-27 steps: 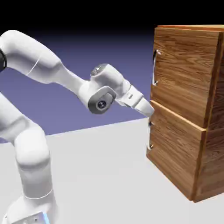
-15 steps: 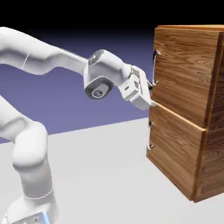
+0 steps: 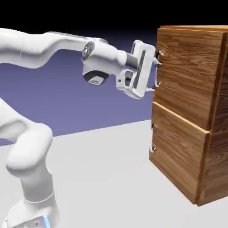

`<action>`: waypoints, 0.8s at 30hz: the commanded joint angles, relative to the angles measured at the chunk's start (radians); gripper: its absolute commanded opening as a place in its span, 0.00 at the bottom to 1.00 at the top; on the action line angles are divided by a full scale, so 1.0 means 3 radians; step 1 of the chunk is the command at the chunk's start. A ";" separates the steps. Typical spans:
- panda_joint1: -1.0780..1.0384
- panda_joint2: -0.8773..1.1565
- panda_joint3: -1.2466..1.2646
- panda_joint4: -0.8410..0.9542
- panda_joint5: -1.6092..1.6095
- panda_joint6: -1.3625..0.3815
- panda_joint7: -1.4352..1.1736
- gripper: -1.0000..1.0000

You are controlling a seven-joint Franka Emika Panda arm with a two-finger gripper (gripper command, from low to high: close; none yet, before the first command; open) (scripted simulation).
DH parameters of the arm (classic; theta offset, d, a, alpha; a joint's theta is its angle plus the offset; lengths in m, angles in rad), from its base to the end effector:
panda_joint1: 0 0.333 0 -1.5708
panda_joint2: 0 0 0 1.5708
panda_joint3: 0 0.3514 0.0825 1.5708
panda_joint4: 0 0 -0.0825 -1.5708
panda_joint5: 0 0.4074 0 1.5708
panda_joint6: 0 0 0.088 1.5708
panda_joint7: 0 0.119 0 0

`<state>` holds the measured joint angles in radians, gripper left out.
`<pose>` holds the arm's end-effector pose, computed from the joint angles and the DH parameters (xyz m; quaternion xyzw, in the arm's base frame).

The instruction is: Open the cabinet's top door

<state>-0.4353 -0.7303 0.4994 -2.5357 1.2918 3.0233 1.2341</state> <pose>0.3906 -0.0005 0.6092 -0.3483 0.7416 -0.2667 0.5075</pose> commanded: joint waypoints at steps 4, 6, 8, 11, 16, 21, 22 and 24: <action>-0.0201 -0.0072 0.0224 0.0123 0.0580 -0.0006 0.0221 0.50; -0.0301 -0.0108 0.0336 0.0185 0.0870 -0.0009 0.0332 0.50; -0.0402 -0.0144 0.0449 0.0246 0.1160 -0.0012 0.0443 0.50; -0.0552 -0.0198 0.0617 0.0339 0.1595 -0.0017 0.0609 0.50; -0.0803 -0.0288 0.0897 0.0493 0.2320 -0.0025 0.0886 0.50; -0.1054 -0.0378 0.1177 0.0647 0.3045 -0.0032 0.1162 0.50; -0.1105 -0.0396 0.1233 0.0677 0.3190 -0.0034 0.1218 0.50; -0.1205 -0.0432 0.1345 0.0739 0.3480 -0.0037 0.1328 0.50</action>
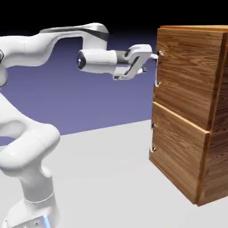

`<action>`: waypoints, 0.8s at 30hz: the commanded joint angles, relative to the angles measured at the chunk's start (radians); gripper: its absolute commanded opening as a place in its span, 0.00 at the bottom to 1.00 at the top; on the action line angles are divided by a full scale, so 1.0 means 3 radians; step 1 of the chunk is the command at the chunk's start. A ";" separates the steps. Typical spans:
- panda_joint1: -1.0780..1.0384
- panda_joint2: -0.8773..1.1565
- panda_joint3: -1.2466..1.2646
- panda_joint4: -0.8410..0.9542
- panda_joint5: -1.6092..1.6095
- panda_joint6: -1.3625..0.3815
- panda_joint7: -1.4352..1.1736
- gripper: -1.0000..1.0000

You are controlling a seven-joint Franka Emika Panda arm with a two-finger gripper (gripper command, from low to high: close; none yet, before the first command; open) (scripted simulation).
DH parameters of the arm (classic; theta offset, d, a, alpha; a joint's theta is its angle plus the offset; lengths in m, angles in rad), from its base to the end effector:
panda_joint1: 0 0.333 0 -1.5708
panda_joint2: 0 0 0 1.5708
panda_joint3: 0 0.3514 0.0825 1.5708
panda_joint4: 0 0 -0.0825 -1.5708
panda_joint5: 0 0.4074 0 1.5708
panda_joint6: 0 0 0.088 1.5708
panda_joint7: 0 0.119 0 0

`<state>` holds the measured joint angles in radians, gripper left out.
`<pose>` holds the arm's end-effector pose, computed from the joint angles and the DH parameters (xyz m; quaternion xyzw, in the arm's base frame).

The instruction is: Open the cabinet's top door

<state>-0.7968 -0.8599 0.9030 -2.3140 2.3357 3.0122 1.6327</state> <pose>0.4109 0.0951 0.6064 0.0900 0.7291 0.0506 0.6766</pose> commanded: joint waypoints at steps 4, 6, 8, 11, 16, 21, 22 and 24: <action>-0.0201 -0.0072 0.0224 0.0123 0.0580 -0.0006 0.0221 0.50; -0.0301 -0.0108 0.0336 0.0185 0.0870 -0.0009 0.0332 0.50; -0.0402 -0.0144 0.0449 0.0246 0.1160 -0.0012 0.0443 0.50; -0.0552 -0.0198 0.0617 0.0339 0.1595 -0.0017 0.0609 0.50; -0.0874 -0.0159 0.0857 0.0562 0.1847 -0.0047 0.0692 0.50; -0.1249 -0.0052 0.1089 0.0832 0.1872 -0.0089 0.0680 0.00; -0.1249 -0.0052 0.1089 0.0832 0.1872 -0.0089 0.0680 0.00; -0.1007 0.0058 0.0926 0.0669 0.1872 -0.0197 0.0519 0.00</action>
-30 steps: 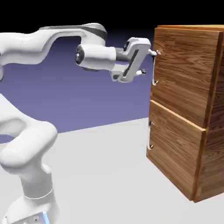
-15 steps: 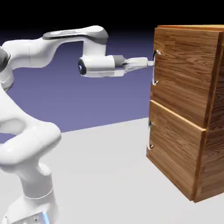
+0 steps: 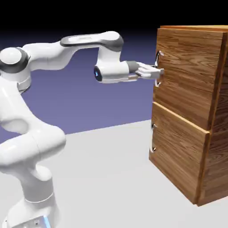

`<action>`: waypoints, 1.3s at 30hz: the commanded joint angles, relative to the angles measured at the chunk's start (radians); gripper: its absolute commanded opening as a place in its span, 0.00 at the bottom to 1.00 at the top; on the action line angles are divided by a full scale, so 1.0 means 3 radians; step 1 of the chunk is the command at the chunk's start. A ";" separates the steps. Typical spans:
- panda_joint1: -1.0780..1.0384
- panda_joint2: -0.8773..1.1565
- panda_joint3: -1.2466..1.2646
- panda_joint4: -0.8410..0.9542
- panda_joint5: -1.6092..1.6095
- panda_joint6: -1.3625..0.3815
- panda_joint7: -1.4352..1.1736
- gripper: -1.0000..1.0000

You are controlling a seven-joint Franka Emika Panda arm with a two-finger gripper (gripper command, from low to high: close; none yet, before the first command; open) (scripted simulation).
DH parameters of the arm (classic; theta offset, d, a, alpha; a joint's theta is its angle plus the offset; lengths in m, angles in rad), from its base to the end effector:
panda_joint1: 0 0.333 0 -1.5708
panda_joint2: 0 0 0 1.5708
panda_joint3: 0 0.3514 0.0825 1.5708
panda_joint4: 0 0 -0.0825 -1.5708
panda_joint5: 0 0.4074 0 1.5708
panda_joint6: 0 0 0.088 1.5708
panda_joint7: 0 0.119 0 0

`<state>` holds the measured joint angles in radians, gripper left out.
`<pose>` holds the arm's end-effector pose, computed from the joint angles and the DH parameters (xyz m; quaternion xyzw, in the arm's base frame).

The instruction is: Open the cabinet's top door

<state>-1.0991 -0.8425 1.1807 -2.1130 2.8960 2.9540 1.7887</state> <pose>0.4908 0.1567 0.5613 0.2766 0.6509 0.2640 0.6559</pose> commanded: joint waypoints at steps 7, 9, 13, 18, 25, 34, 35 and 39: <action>0.0846 0.0185 -0.0641 -0.0567 -0.0353 -0.0378 -0.0099 0.00; 0.1088 0.0183 -0.0848 -0.0740 -0.0531 -0.0499 -0.0036 0.00; 0.1571 0.0117 -0.1301 -0.1104 -0.0952 -0.0768 0.0139 0.00; 0.2094 -0.0079 -0.1905 -0.1568 -0.1594 -0.1172 0.0425 0.00; 0.2511 -0.0440 -0.2742 -0.2100 -0.2596 -0.1846 0.0803 0.00; 0.2552 -0.0680 -0.3814 -0.2395 -0.3892 -0.2875 0.1065 0.00; 0.2539 -0.0674 -0.3935 -0.2396 -0.4031 -0.2998 0.1075 0.00; 0.2490 -0.0571 -0.4418 -0.2332 -0.4568 -0.3505 0.1077 0.00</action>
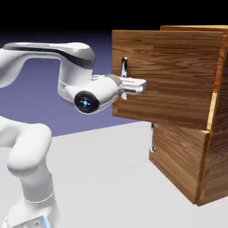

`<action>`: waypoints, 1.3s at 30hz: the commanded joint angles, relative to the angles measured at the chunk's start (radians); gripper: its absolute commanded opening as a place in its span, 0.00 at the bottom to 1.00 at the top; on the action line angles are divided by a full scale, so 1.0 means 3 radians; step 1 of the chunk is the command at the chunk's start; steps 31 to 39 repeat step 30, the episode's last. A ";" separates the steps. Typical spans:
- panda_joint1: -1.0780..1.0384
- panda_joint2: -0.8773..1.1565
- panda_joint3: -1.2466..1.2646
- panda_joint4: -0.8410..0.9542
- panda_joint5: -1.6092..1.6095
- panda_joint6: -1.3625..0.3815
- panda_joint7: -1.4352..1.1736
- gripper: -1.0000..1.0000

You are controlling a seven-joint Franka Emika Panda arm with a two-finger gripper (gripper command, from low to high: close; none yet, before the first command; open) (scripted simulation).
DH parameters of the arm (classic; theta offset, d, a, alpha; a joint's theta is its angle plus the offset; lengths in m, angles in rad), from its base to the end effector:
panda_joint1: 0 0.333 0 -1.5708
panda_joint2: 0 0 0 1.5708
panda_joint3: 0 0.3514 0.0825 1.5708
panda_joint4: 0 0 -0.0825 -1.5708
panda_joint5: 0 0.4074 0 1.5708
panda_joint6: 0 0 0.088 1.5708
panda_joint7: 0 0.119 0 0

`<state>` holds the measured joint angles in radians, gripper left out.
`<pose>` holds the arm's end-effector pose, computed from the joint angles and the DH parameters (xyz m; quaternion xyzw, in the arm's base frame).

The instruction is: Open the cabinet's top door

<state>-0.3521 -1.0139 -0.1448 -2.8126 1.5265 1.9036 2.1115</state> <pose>0.2783 -0.0645 0.5532 -0.0152 0.7068 0.5108 0.4892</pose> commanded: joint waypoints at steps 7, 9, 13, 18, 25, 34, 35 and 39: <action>0.0045 0.0478 -0.0846 0.0395 -0.0854 -0.0956 -0.0118 0.00; 0.0110 0.0676 -0.1085 0.0576 -0.1063 -0.1246 -0.0175 0.00; 0.0305 0.1110 -0.1538 0.1000 -0.1398 -0.1826 -0.0311 0.00; 0.0630 0.1700 -0.2076 0.1594 -0.1661 -0.2550 -0.0522 0.00; 0.1008 0.2546 -0.2705 0.2355 -0.1765 -0.3491 -0.0897 0.00; 0.1044 0.3149 -0.2955 0.2796 -0.1731 -0.4093 -0.1221 0.00; 0.1044 0.3149 -0.2955 0.2796 -0.1731 -0.4093 -0.1221 0.00; 0.1044 0.3149 -0.2955 0.2796 -0.1731 -0.4093 -0.1221 0.00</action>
